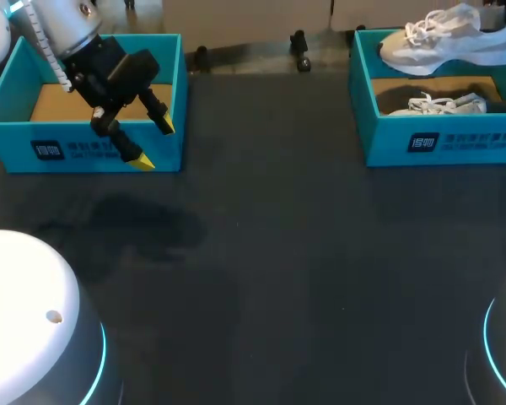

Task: Take the shoe out of the shoebox, open the shoe tongue, remove and reinsert the insole, then place the shoe into the shoebox

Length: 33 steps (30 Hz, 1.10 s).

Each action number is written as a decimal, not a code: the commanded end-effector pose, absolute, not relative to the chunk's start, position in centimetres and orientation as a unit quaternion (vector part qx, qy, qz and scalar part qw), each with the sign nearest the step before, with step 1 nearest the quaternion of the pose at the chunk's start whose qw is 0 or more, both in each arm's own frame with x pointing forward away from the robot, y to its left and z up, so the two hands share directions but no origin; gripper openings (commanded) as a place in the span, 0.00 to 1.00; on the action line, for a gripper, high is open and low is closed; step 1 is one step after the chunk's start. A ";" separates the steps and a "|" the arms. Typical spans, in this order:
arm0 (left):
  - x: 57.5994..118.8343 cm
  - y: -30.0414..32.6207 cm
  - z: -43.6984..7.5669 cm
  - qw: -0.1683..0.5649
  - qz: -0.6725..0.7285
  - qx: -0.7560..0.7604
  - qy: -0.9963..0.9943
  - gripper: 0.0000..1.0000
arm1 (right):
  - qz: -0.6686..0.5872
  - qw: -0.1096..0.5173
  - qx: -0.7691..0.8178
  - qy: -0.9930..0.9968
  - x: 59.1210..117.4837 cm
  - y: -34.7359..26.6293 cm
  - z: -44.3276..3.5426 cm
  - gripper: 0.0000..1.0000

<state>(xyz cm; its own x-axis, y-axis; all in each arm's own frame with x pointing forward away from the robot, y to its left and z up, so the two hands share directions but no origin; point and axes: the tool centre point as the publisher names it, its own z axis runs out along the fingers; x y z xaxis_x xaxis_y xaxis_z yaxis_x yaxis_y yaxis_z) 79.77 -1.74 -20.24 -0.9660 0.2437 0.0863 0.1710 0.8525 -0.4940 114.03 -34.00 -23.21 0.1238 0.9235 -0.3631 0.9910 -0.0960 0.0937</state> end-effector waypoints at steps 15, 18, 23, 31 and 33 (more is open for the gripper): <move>79.8 -1.7 -20.2 0.073 0.248 -0.108 -0.960 1.00 | -0.110 0.159 0.728 0.658 116.1 -34.7 -25.3 0.00; 79.8 -1.7 -20.2 0.073 0.248 -0.108 -0.960 1.00 | -0.111 0.158 0.726 0.660 116.2 -34.8 -25.7 0.00; 79.8 -1.7 -20.2 0.073 0.248 -0.108 -0.960 1.00 | -0.113 0.158 0.725 0.661 116.5 -34.9 -26.2 0.00; 79.8 -1.7 -20.2 0.073 0.248 -0.108 -0.960 1.00 | -0.113 0.164 0.725 0.659 116.6 -35.0 -27.0 0.00; 79.8 -1.7 -20.2 0.073 0.248 -0.108 -0.960 1.00 | -0.114 0.164 0.725 0.660 116.6 -34.9 -27.2 0.00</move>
<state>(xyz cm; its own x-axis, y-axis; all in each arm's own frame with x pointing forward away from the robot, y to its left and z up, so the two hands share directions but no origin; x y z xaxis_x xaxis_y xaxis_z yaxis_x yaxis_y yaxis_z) 79.77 -1.74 -20.24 -0.9660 0.2437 0.0863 0.1710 0.8525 -0.4939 116.34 -35.02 -26.85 0.1042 0.9187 -0.3809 0.9932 -0.0760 0.0885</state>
